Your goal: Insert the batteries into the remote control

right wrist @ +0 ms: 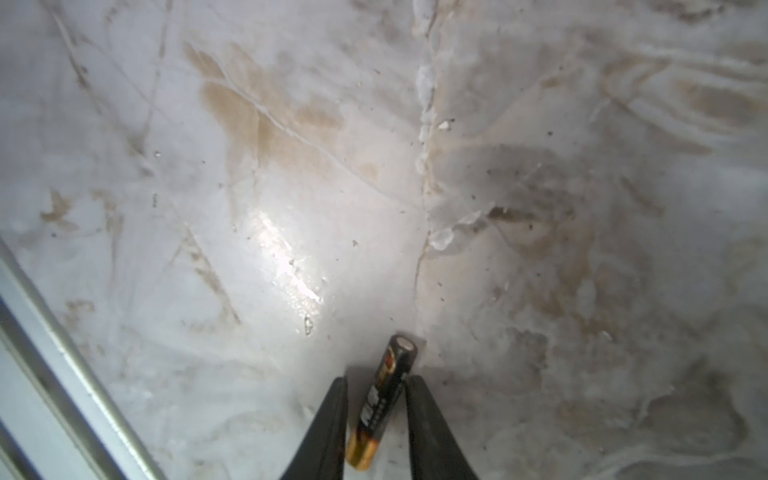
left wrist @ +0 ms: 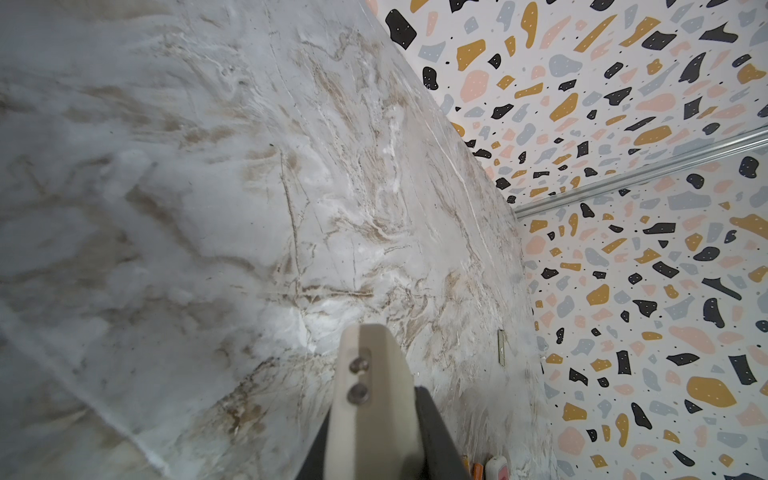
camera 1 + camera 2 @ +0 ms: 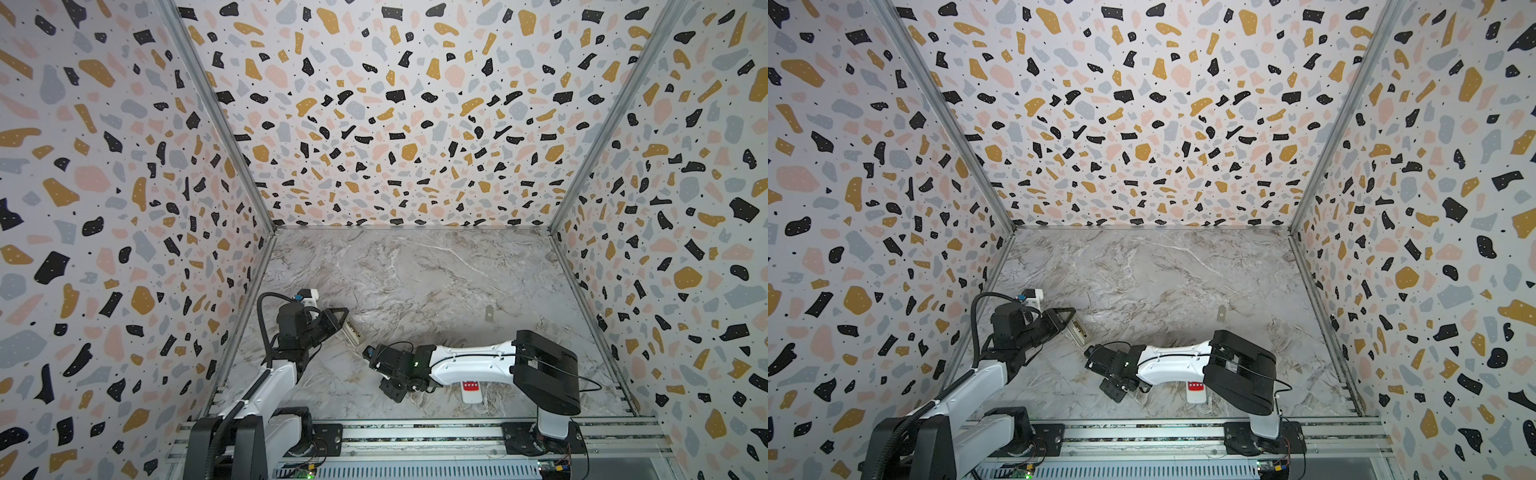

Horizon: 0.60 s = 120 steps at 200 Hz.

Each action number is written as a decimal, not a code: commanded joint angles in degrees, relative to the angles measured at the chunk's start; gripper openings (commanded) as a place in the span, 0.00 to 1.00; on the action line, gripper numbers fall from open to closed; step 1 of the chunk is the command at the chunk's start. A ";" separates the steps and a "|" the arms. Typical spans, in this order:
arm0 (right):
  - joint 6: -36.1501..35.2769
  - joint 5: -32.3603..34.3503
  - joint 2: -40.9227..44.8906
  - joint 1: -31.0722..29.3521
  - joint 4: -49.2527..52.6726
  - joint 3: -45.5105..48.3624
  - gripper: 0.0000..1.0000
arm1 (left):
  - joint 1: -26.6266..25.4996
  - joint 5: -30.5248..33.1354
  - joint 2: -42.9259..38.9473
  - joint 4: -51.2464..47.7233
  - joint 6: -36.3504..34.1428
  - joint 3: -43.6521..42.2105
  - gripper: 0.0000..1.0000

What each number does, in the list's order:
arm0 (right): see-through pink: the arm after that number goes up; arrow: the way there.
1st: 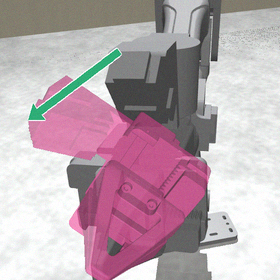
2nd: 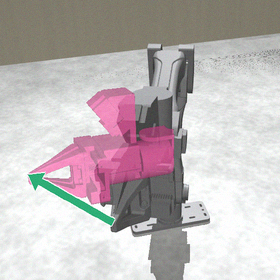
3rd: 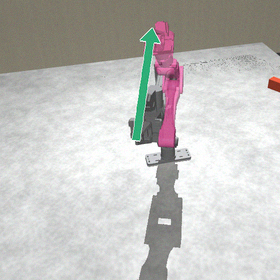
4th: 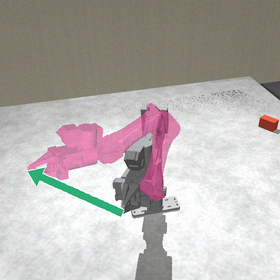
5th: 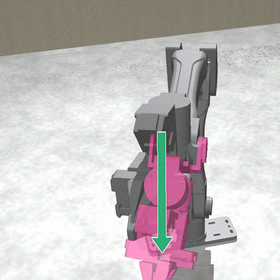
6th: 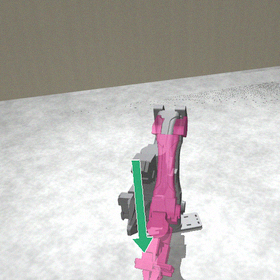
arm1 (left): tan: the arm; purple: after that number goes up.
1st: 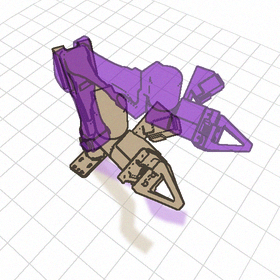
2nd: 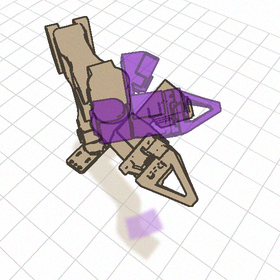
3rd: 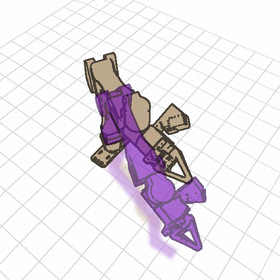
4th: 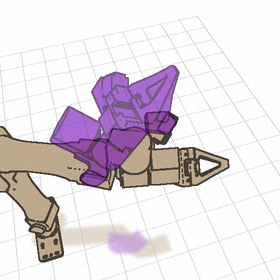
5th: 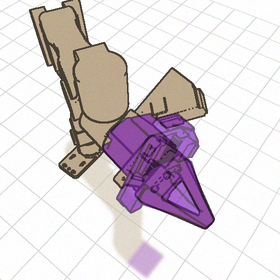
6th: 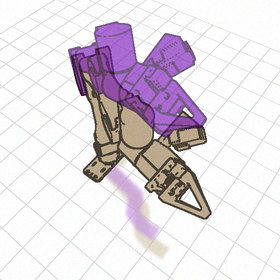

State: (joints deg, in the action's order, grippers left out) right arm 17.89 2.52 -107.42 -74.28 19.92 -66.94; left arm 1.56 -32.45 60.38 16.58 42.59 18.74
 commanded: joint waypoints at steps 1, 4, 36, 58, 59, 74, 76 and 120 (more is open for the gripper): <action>-0.95 0.12 -0.34 0.08 3.04 -0.87 0.20 | 0.37 -1.04 -0.76 2.05 -0.93 -0.39 0.00; -1.04 0.14 -0.22 0.18 3.10 -0.66 0.19 | 0.37 -1.11 -0.85 2.05 -0.93 -0.42 0.00; -5.41 -0.57 0.63 2.01 4.78 0.78 0.07 | 0.37 -1.79 -0.92 2.20 -1.03 -0.35 0.00; -10.77 -1.38 2.48 3.71 5.07 2.71 0.03 | 0.37 -2.59 0.37 4.49 -0.21 -0.50 0.00; -11.12 -1.47 2.61 3.75 4.97 2.88 0.03 | 0.37 -2.65 0.45 4.64 -0.09 -0.53 0.00; -15.29 -2.05 4.23 4.81 4.49 4.89 0.01 | 0.33 -3.49 1.13 6.34 0.98 -0.76 0.00; -15.92 -2.08 4.39 4.99 4.55 5.00 0.01 | 0.40 -3.50 1.14 6.42 1.00 -0.73 0.00; -27.22 -5.35 4.98 7.63 4.59 6.47 0.00 | 0.37 -3.54 -0.89 4.60 0.62 -0.66 0.00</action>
State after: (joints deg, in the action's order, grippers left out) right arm -0.78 -0.75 -103.35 -67.75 20.82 -61.93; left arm 1.61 -34.68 61.25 19.31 43.18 18.37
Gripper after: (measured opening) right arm 0.120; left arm 0.232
